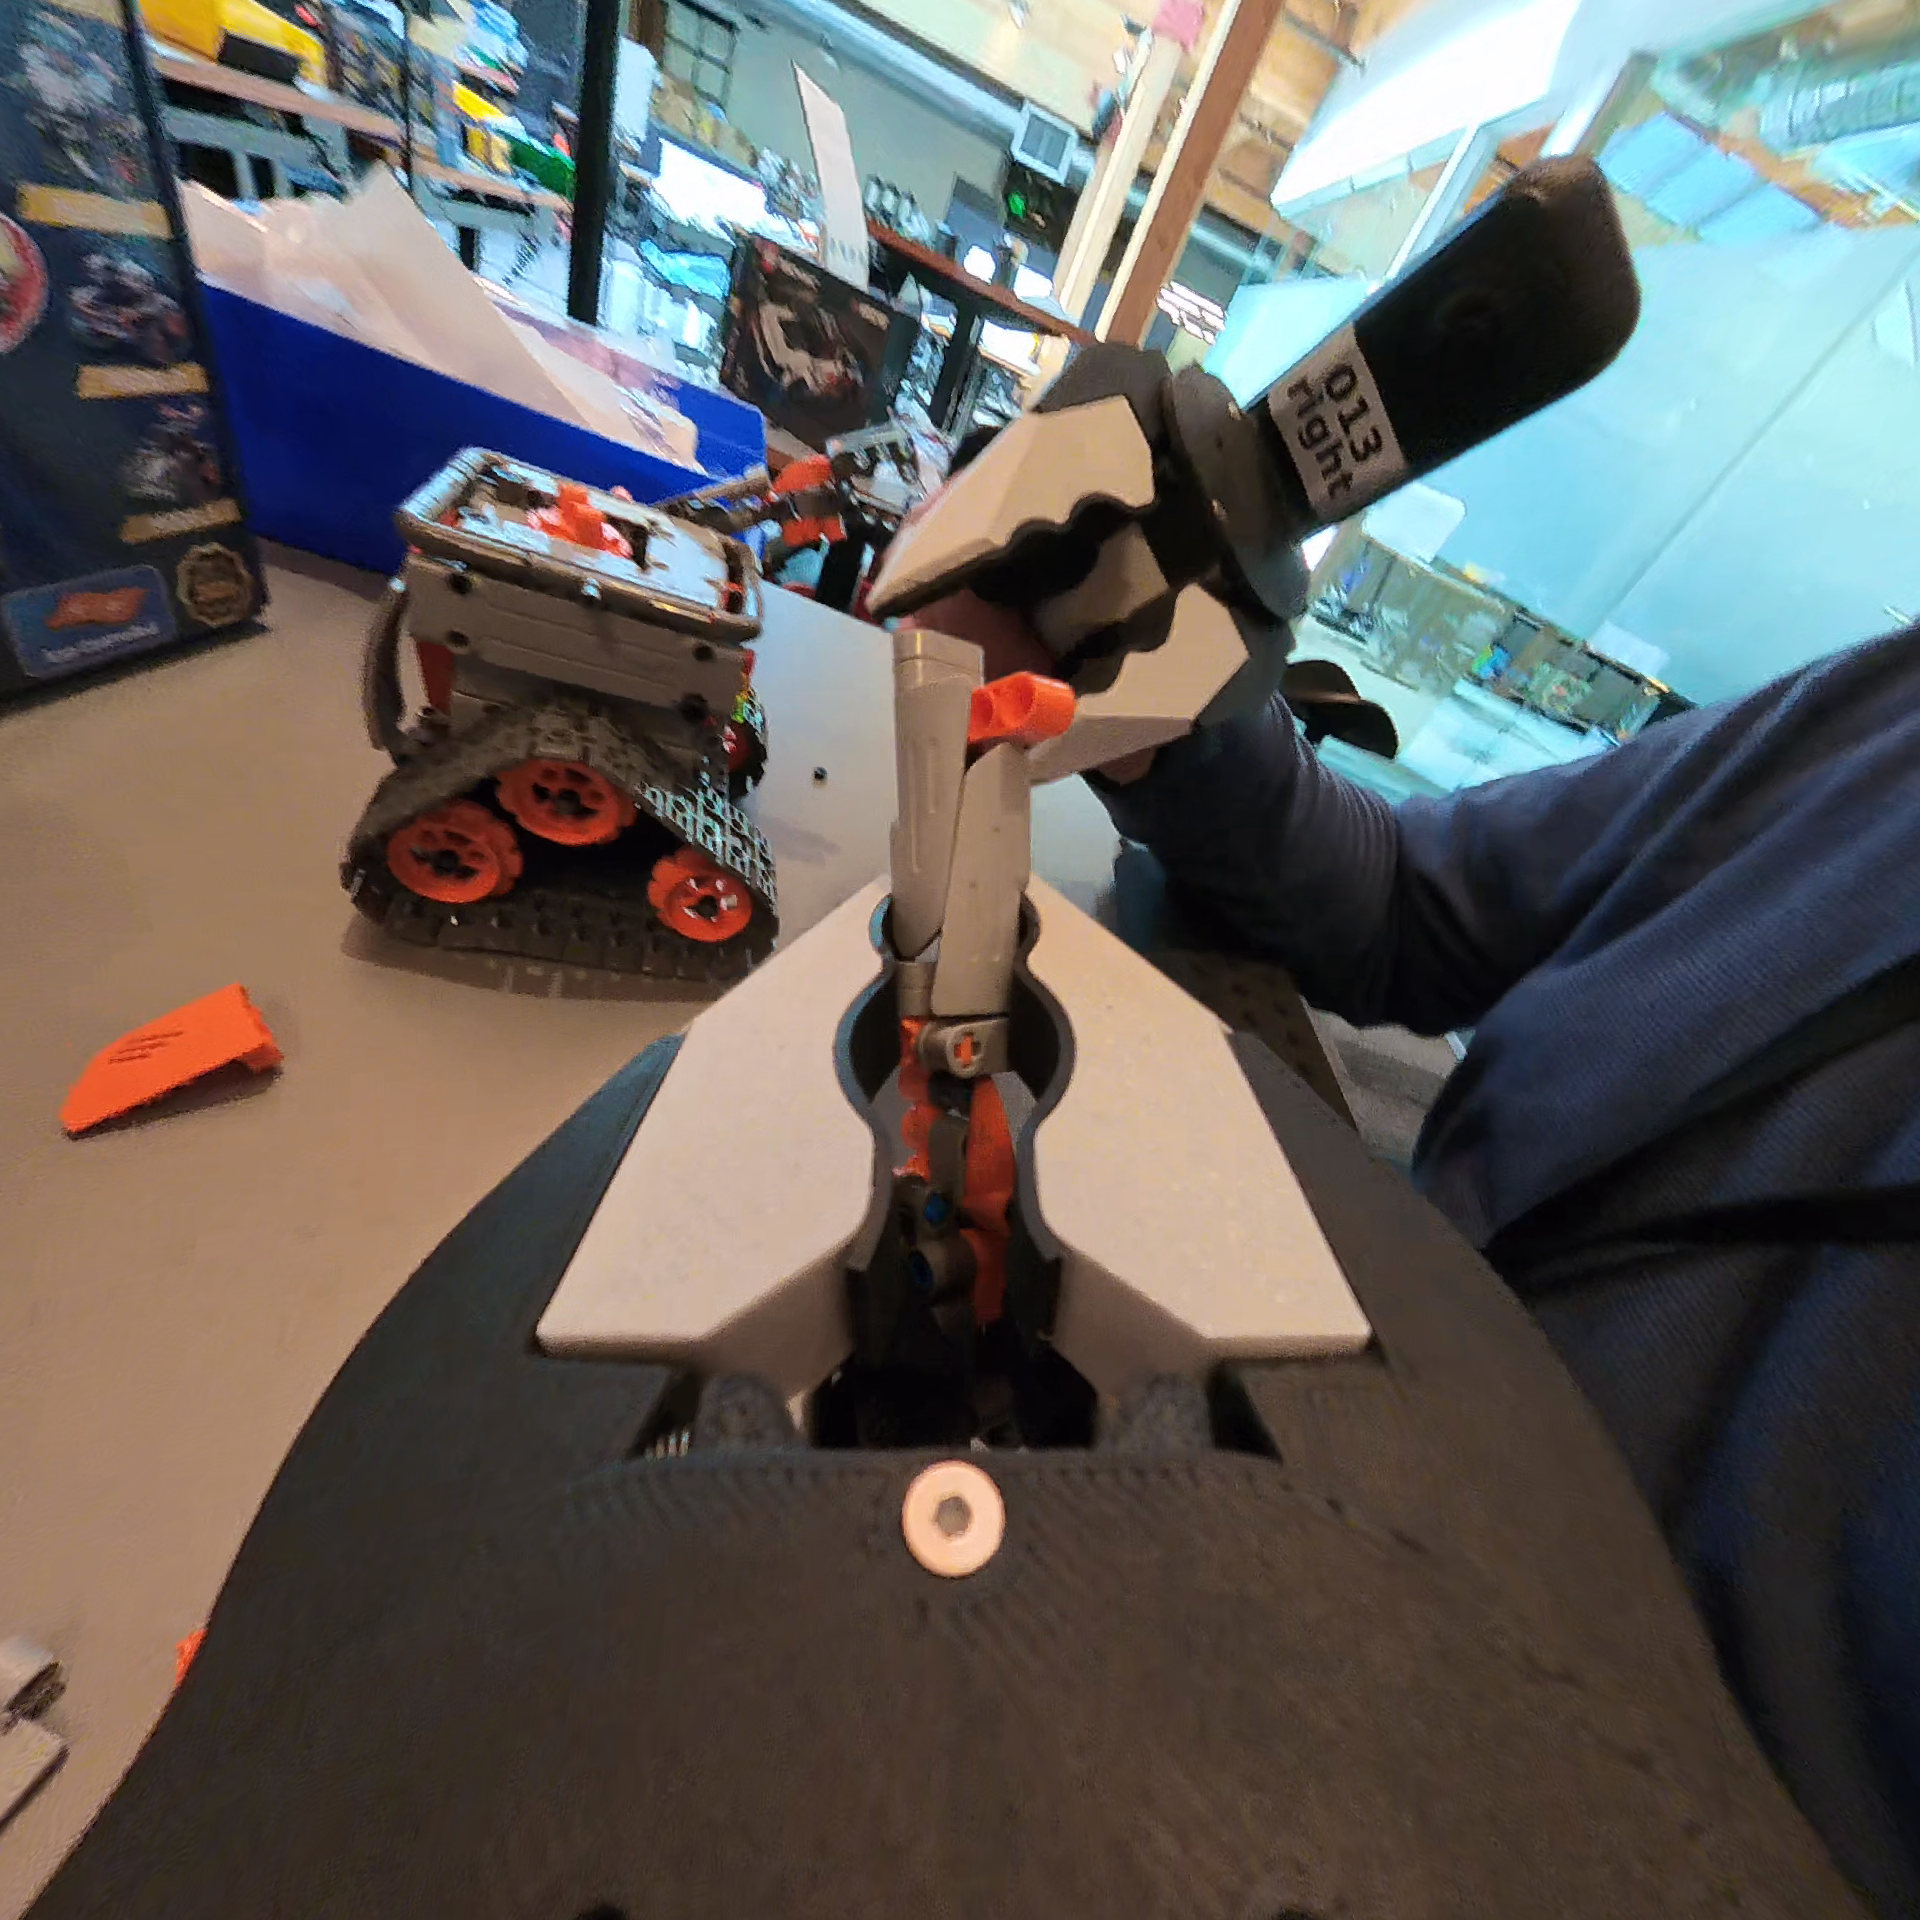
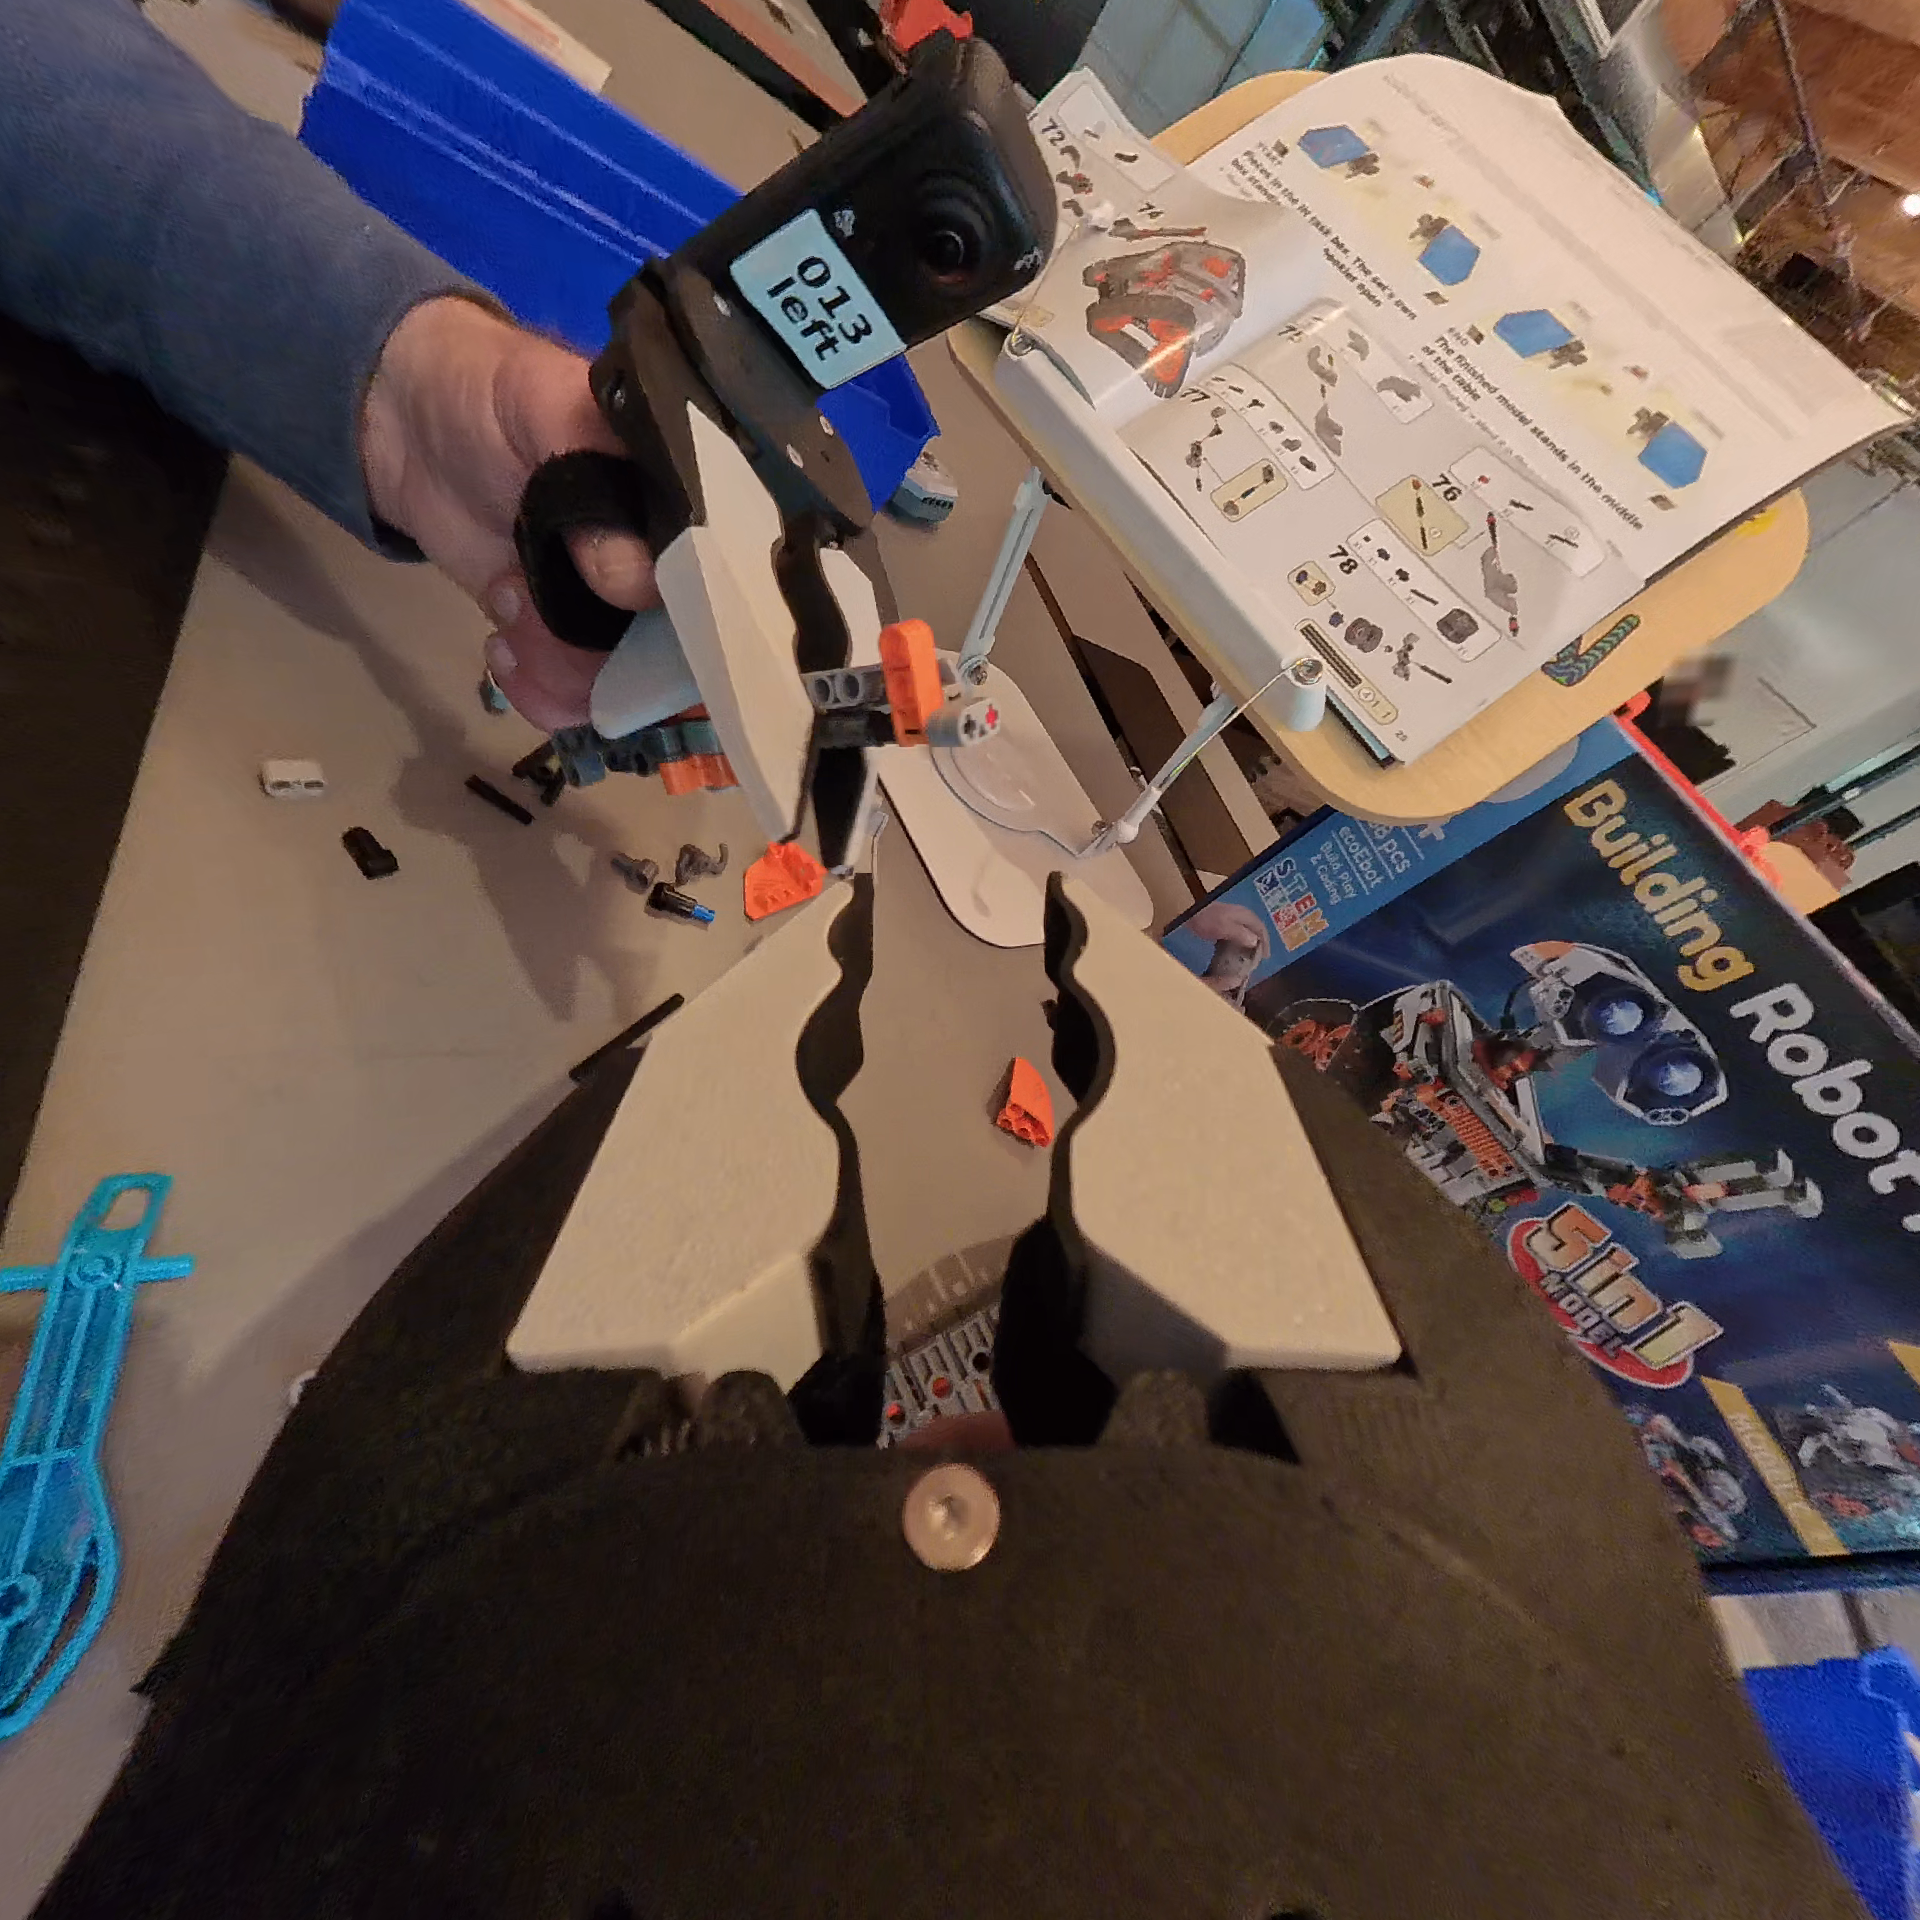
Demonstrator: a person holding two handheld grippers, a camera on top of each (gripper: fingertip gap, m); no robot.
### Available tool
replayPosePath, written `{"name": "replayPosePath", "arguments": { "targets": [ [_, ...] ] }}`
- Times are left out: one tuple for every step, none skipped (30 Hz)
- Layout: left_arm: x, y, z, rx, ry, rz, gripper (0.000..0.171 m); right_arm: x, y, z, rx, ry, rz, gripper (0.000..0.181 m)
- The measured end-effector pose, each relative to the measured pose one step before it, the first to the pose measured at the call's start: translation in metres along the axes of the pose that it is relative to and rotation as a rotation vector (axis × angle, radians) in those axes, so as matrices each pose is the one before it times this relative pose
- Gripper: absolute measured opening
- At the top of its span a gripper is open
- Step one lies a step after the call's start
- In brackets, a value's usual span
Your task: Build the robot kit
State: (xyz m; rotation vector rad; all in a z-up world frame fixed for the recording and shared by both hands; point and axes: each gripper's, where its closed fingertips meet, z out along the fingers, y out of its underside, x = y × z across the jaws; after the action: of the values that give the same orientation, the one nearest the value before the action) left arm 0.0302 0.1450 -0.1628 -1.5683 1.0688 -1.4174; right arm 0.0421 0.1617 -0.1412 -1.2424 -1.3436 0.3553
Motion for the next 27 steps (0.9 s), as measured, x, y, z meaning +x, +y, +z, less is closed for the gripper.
{"name": "replayPosePath", "arguments": {
  "targets": [
    [-0.00303,-0.00369,0.00038,0.02081,-0.0241,0.0069,0.012,-0.00175,-0.00014,0.00048,-0.0029,-0.014,0.023,0.032],
    [-0.00122,-0.00257,0.00108,0.01267,-0.0114,0.002,0.012,-0.00238,-0.00117,0.00078,0.0033,-0.0161,0.0308,0.034],
    [-0.00051,-0.00244,0.00119,0.01156,-0.0087,0.0008,0.013,-0.00166,-0.00121,0.00094,0.0012,-0.0128,0.0514,0.035],
    [-0.00379,-0.00253,0.00102,0.01329,-0.0378,0.0218,0.012,-0.0009,-0.0003,0.00077,-0.0101,-0.0129,0.0711,0.036],
    [-0.00423,0.00052,0.00163,-0.00736,-0.0453,0.0376,0.012,0.0013,-0.00156,-0.00045,-0.0007,-0.0011,0.0732,0.036],
    [-0.00329,0.00169,0.00204,-0.01329,-0.0446,0.0515,0.012,0.00103,-0.00375,-0.00135,0.0193,-0.0014,0.0691,0.036],
    [-0.00369,0.00019,0.00171,-0.00254,-0.0577,0.067,0.012,-0.00127,-0.00358,-0.00091,0.0213,-0.0127,0.065,0.036],
    [-0.00327,0.00129,0.00223,-0.01439,-0.0573,0.0576,0.012,0.00057,-0.0011,0.00029,0.0104,0.0061,0.0584,0.038],
    [-0.00286,0.0015,0.00263,-0.02067,-0.0554,0.0532,0.012,0.00118,0.00105,0.00145,0.0032,0.0165,0.049,0.04],
    [-0.00131,-0.00156,0.00213,-0.00237,-0.0519,0.0626,0.012,-0.00169,0.00113,0.00244,0.0123,0.0018,0.0493,0.042],
    [0.0011,-0.00184,0.00219,-0.00281,-0.0367,0.0583,0.012,-0.00319,-0.00045,0.00261,0.0299,-0.0063,0.0556,0.045],
    [0.00187,-0.00047,0.00278,-0.01161,-0.0299,0.0513,0.012,-0.00174,-0.00013,0.00205,0.0312,0.0025,0.0507,0.045],
    [0.00239,-0.00208,0.00229,0.00072,-0.0253,0.0465,0.012,0.00012,-0.00023,0.00035,0.0288,0.012,0.0352,0.042],
    [0.00396,-0.00373,0.00157,0.01242,-0.0107,0.035,0.012,0.00144,-0.00272,-0.00154,0.0421,0.0171,0.0253,0.037],
    [0.00506,-0.00263,0.00167,0.00564,-0.002,0.0312,0.012,0.00068,-0.00153,-0.0017,0.0311,0.0089,0.0209,0.03],
    [0.00506,-0.00063,0.00231,-0.00894,-0.0036,0.0339,0.011,-0.00225,0.0002,-0.00121,0.015,-0.0072,0.0055,0.024],
    [0.00287,-0.00073,0.00201,-0.00505,-0.013,0.0308,0.011,-0.00338,-0.00139,-0.0021,0.0227,-0.0091,-0.0144,0.023],
    [0.00374,-0.00261,0.00107,0.01123,0.0041,0.011,0.011,-0.00203,-0.00146,-0.00254,0.0174,0.0009,-0.0172,0.023],
    [0.00551,-0.00005,0.00165,-0.00608,0.0274,-0.0001,0.013,-0.0019,0.00118,-0.0021,-0.0081,-0.0061,-0.0107,0.023],
    [0.00746,0.00209,0.00191,-0.02105,0.0418,0.0085,0.016,-0.00159,0.00226,-0.00223,-0.0221,-0.0119,-0.0103,0.022],
    [0.00296,-0.00208,-0.00036,0.00988,0.0144,0.0061,0.018,-0.00085,-0.00009,-0.00312,-0.0081,-0.0101,-0.0079,0.022],
    [0.00413,-0.00386,-0.00153,0.02261,0.0305,-0.0044,0.022,-0.00183,-0.0005,-0.00297,-0.0096,-0.02,0.0006,0.022],
    [0.00614,-0.00086,-0.00077,-0.00149,0.0547,-0.0123,0.025,-0.00161,0.00173,-0.00254,-0.0276,-0.0205,-0.0038,0.023],
    [0.00233,-0.00065,-0.00111,-0.00443,0.0353,-0.0144,0.028,-0.00031,0.00182,-0.00263,-0.0258,-0.0124,-0.0184,0.023],
    [0.00271,-0.00431,-0.00254,0.01855,0.0398,-0.0139,0.029,-0.00088,0.00066,-0.00274,-0.0146,-0.0174,-0.0174,0.023],
    [0.00814,-0.00274,-0.00168,0.0044,0.0755,-0.0171,0.03,-0.00212,0.00067,-0.00224,-0.0141,-0.0284,-0.0031,0.023],
    [0.00619,0.00054,-0.00024,-0.02309,0.0606,-0.0148,0.036,-0.00226,0.00122,-0.0018,-0.0184,-0.0275,-0.0054,0.023]
  ]
}}
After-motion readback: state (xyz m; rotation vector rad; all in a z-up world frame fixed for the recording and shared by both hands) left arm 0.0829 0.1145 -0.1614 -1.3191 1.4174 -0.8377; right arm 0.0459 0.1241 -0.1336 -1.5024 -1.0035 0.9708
